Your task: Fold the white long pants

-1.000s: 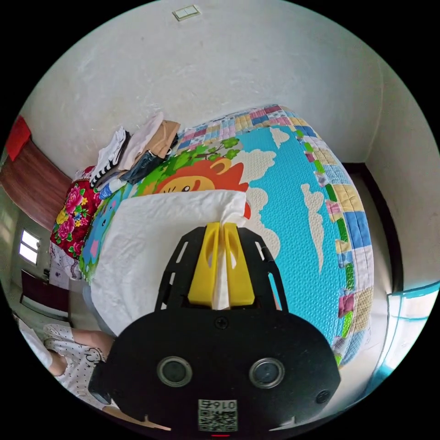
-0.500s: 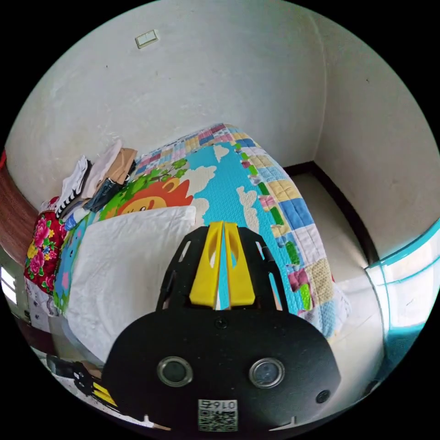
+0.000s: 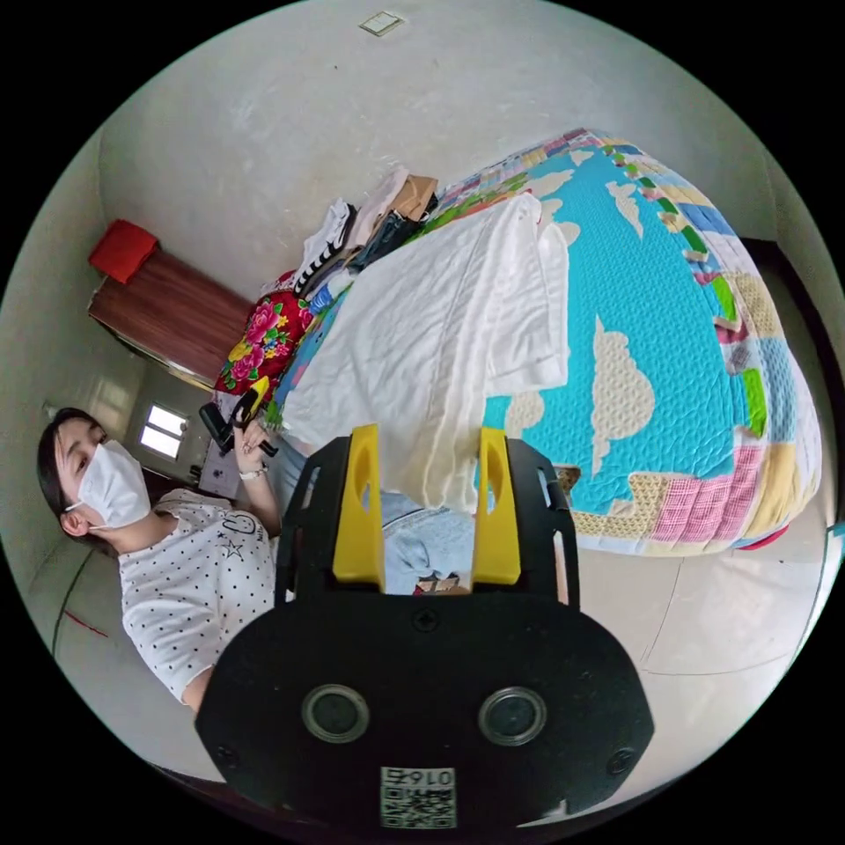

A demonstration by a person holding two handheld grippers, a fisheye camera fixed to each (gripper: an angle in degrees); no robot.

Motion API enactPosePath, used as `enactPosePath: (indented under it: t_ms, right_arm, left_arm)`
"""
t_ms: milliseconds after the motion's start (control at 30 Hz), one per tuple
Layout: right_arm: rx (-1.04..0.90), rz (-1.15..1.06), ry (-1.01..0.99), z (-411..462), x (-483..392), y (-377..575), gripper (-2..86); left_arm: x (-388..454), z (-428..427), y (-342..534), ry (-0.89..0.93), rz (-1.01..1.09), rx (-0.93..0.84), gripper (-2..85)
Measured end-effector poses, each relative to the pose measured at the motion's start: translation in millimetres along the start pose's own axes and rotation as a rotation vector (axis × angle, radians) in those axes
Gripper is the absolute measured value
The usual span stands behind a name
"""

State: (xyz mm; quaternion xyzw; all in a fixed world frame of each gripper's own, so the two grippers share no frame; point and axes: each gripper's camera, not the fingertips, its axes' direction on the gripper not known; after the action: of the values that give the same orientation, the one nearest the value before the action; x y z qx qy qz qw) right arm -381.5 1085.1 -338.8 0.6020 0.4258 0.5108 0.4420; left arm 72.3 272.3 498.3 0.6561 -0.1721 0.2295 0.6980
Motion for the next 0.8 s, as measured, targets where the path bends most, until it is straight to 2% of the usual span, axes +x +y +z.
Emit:
enactPosePath:
  t_ms: [133, 233, 433, 600, 800]
  right_arm:
    - [0.073, 0.066, -0.025, -10, 10, -1, 8.2]
    - [0.081, 0.084, -0.139, -21, 8, -4, 8.1]
    - [0.051, 0.08, -0.162, -44, -15, -22, 7.6]
    - [0.029, 0.045, -0.027, -61, -62, -41, 4.1]
    - [0.041, -0.1, 0.113, -134, -173, -84, 3.0]
  left_arm:
    - [-33, 1, -10, -0.056, -0.092, -0.064, 1.9]
    - [-47, 3, -14, 0.007, -0.107, -0.094, 2.0]
    - [-56, 1, -25, 0.032, -0.094, -0.095, 1.6]
    - [-57, 3, -38, 0.056, -0.065, -0.121, 1.0]
    - [-60, 6, -52, -0.006, -0.039, -0.159, 1.4]
